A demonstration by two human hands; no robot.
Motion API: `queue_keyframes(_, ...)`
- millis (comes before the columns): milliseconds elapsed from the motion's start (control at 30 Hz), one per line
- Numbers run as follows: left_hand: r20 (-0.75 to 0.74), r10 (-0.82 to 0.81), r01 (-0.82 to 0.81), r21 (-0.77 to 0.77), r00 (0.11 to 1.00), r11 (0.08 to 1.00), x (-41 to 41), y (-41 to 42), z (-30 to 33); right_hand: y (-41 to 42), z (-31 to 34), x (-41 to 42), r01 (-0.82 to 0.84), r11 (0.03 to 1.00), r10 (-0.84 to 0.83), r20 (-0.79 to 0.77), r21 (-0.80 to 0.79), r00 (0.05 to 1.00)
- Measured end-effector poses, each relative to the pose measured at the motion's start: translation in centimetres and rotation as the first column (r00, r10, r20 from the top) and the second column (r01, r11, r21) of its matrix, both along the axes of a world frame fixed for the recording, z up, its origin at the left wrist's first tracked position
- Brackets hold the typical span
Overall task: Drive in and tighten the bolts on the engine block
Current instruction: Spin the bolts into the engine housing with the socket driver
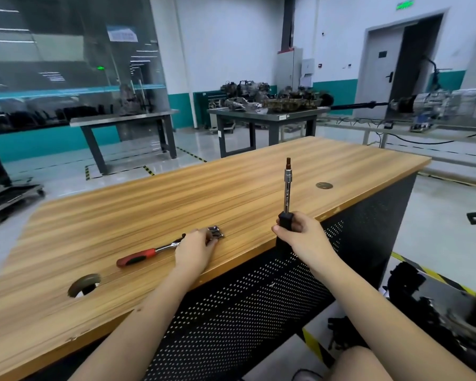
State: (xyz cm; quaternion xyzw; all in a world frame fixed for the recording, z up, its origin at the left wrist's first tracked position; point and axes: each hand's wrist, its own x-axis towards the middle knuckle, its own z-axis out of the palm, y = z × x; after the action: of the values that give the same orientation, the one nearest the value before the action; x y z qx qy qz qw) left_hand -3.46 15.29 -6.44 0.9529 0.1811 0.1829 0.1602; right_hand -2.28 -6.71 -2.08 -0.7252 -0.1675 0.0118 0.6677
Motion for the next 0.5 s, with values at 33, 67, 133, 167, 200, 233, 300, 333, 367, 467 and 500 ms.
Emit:
queue_keyframes(33,0.039,-0.004,0.005,-0.030,0.999,1.000,-0.2,-0.1,0.0,-0.1,-0.1,0.0,-0.002,1.000,0.002,0.002,-0.001,1.000)
queue_keyframes(67,0.108,-0.013,0.023,-0.096,0.994,0.995,-0.3,-0.2,0.1,-0.3,-0.1,-0.1,-0.003,1.000,0.003,0.002,-0.005,1.000)
queue_keyframes(133,0.300,0.018,0.098,-0.366,0.954,0.925,-0.5,-0.6,0.8,-0.7,-0.2,-0.3,-0.006,1.000,0.007,0.009,-0.025,1.000)
queue_keyframes(167,0.361,0.071,0.151,-0.551,0.930,0.821,-0.4,-0.9,1.4,-1.0,-0.2,-0.4,-0.008,0.999,0.009,0.023,-0.051,1.000)
queue_keyframes(200,0.380,0.121,0.215,-0.728,0.917,0.651,-0.2,-1.1,2.1,-1.2,-0.3,-0.5,-0.009,0.996,0.013,0.037,-0.086,0.999)
queue_keyframes(233,0.383,0.157,0.286,-0.857,0.910,0.428,0.1,-1.4,2.9,-1.5,-0.3,-0.5,-0.012,0.993,0.017,0.047,-0.120,0.999)
queue_keyframes(300,0.379,0.210,0.382,-0.924,0.901,0.031,0.7,-1.7,4.1,-2.0,-0.4,-0.6,-0.018,0.983,0.028,0.052,-0.180,0.998)
queue_keyframes(333,0.366,0.212,0.388,-0.918,0.906,-0.076,0.9,-1.7,4.2,-2.2,-0.4,-0.7,-0.022,0.979,0.033,0.053,-0.204,0.998)
queue_keyframes(367,0.347,0.194,0.375,-0.916,0.918,-0.139,0.9,-1.7,4.1,-2.4,-0.5,-0.8,-0.025,0.975,0.039,0.056,-0.222,0.998)
queue_keyframes(467,0.284,0.082,0.296,-0.928,0.955,-0.227,0.8,-1.5,2.7,-3.1,-0.7,-1.0,-0.039,0.969,0.053,0.053,-0.243,0.997)
queue_keyframes(500,0.270,0.046,0.273,-0.933,0.962,-0.233,0.8,-1.5,2.2,-3.3,-0.8,-1.0,-0.039,0.967,0.054,0.054,-0.250,0.997)
